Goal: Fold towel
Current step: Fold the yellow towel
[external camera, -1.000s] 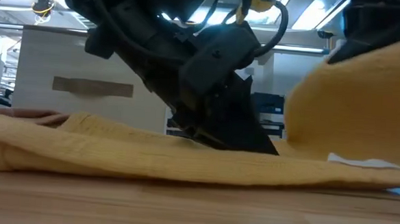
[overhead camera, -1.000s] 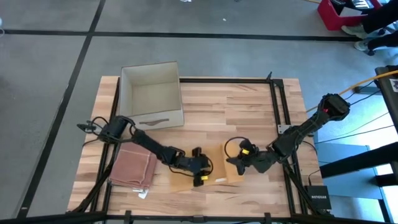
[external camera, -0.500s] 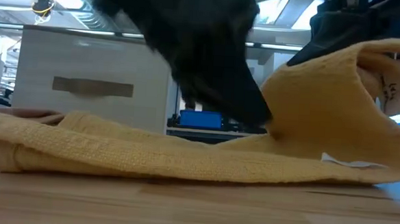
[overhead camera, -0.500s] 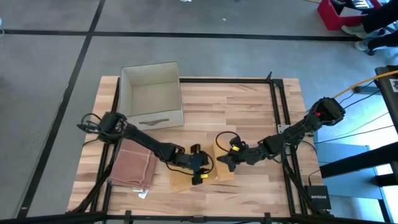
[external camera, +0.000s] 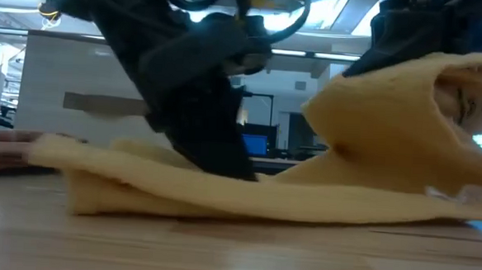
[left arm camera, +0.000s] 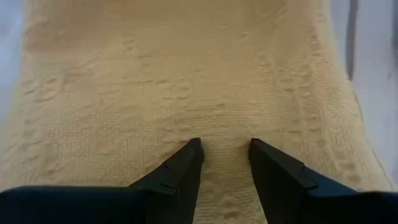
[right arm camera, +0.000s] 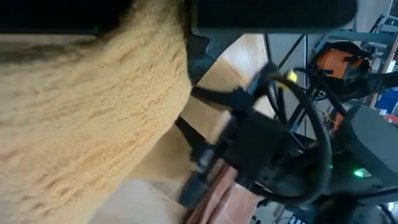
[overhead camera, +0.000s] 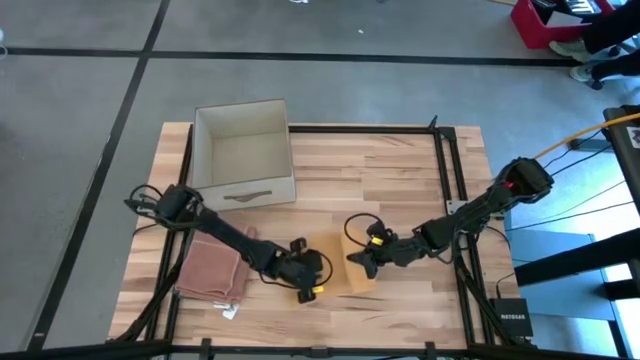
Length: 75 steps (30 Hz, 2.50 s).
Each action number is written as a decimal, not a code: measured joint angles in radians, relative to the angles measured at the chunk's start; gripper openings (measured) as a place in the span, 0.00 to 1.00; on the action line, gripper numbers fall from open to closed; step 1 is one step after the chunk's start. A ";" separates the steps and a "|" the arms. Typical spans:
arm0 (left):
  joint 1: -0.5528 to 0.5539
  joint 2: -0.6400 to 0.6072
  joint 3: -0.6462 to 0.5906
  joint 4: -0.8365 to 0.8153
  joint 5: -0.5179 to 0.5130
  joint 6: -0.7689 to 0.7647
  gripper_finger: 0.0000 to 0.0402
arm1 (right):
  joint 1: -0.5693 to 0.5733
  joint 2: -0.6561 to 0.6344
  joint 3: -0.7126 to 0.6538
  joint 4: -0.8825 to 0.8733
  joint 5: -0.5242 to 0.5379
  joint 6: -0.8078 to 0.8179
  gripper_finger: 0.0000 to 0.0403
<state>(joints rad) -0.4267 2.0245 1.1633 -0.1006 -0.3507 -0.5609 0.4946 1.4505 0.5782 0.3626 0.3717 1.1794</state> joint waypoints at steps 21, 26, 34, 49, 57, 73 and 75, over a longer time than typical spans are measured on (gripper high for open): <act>-0.024 -0.173 0.054 -0.202 0.054 -0.041 0.33 | -0.077 0.206 0.140 -0.005 -0.158 -0.034 0.07; -0.107 -0.193 0.018 -0.334 -0.016 -0.147 0.33 | -0.077 0.206 0.156 0.008 -0.161 -0.030 0.07; -0.103 -0.088 -0.047 -0.190 -0.081 -0.219 0.33 | -0.109 0.295 0.273 0.000 -0.195 -0.062 0.07; -0.101 -0.081 -0.012 -0.233 -0.045 -0.168 0.33 | -0.156 0.370 0.299 -0.005 -0.244 -0.061 0.07; -0.113 -0.136 0.097 -0.424 0.021 -0.198 0.33 | -0.155 0.370 0.306 -0.008 -0.259 -0.062 0.10; -0.190 -0.205 0.145 -0.579 0.000 -0.288 0.33 | -0.155 0.376 0.410 -0.053 -0.304 -0.056 0.37; -0.189 -0.207 0.145 -0.578 -0.004 -0.287 0.33 | -0.155 0.382 0.427 -0.061 -0.305 -0.074 0.37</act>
<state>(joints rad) -0.6160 1.8172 1.3083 -0.6787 -0.3552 -0.8482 0.3397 1.8326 1.0053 0.3011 0.0669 1.1059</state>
